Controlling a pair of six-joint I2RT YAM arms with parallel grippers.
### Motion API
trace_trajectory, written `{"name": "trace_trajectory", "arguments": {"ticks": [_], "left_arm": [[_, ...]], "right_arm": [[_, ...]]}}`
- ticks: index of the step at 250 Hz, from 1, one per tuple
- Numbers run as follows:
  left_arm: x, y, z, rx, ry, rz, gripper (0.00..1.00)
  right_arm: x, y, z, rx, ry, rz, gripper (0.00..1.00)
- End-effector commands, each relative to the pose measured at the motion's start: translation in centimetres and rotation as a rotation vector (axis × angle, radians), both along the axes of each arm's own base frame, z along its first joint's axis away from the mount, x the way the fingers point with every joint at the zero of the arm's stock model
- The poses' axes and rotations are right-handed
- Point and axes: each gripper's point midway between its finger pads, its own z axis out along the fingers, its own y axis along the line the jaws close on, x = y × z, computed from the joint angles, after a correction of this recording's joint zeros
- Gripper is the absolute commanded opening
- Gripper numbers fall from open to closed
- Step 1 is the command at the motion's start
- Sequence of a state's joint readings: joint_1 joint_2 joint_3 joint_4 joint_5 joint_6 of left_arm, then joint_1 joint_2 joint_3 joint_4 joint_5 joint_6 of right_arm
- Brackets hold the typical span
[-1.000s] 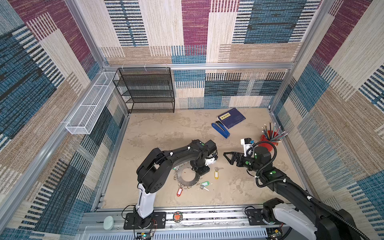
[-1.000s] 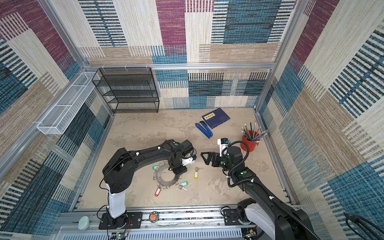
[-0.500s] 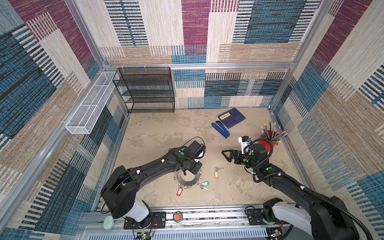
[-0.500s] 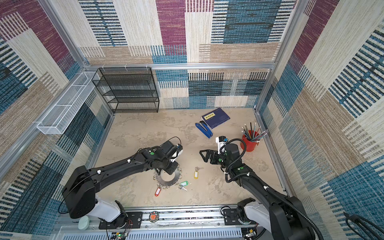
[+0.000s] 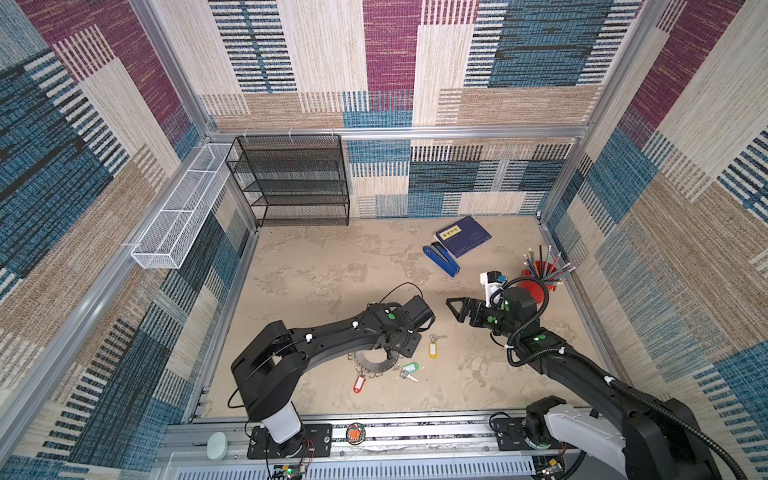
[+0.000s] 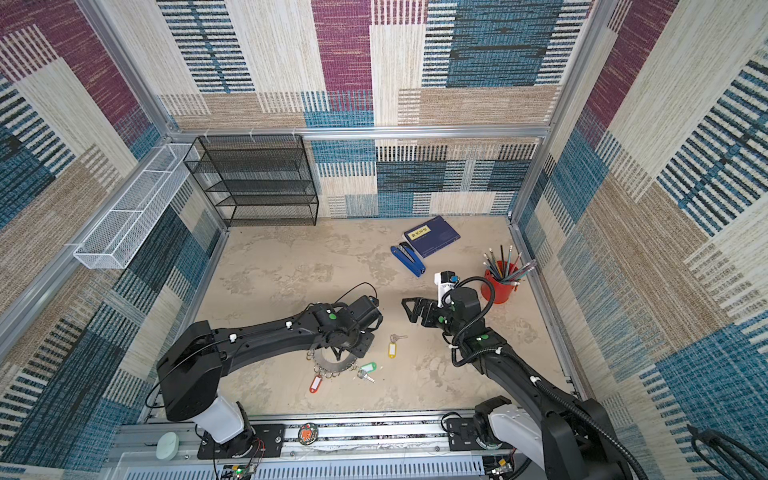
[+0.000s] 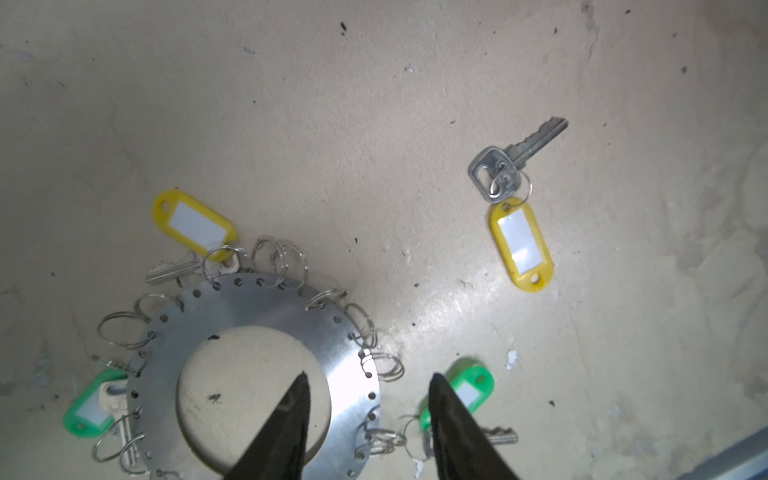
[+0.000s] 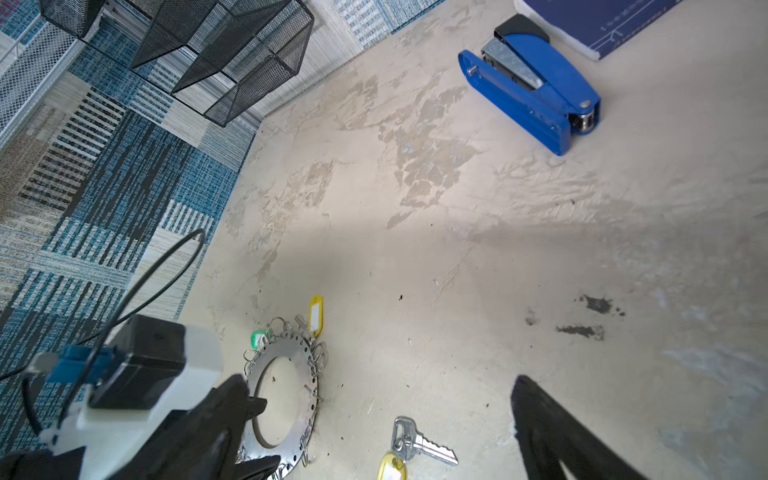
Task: Put the keys on the keyring
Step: 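Lower the left gripper and pinch the edge of the silver keyring plate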
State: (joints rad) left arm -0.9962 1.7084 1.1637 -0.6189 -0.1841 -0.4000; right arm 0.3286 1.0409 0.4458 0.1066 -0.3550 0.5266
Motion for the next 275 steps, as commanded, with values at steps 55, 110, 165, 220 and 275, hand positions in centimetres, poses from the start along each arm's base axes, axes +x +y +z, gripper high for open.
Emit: {"name": "trace_trajectory", "arguments": {"ticks": [55, 110, 165, 220, 275], "left_arm": [[0.1, 0.6, -2.2, 0.115, 0.014, 0.058, 0.37], [-0.3, 0.3, -3.2, 0.129, 0.033, 0.062, 0.30], [0.0, 1.4, -3.2, 0.224, -0.004, 0.099, 0.20], [0.2, 2.0, -3.4, 0.266, -0.023, 0.118, 0.09], [0.7, 2.0, -2.3, 0.250, -0.058, 0.113, 0.00]], "right_arm": [[-0.1, -0.4, 0.1, -0.014, -0.017, -0.017, 1.00], [-0.2, -0.4, 0.1, -0.017, -0.021, -0.014, 1.00], [-0.2, -0.5, 0.0, -0.018, -0.021, -0.016, 1.00], [-0.3, -0.4, -0.2, -0.016, -0.016, -0.013, 1.00], [-0.1, -0.4, 0.0, -0.018, -0.036, -0.010, 1.00]]}}
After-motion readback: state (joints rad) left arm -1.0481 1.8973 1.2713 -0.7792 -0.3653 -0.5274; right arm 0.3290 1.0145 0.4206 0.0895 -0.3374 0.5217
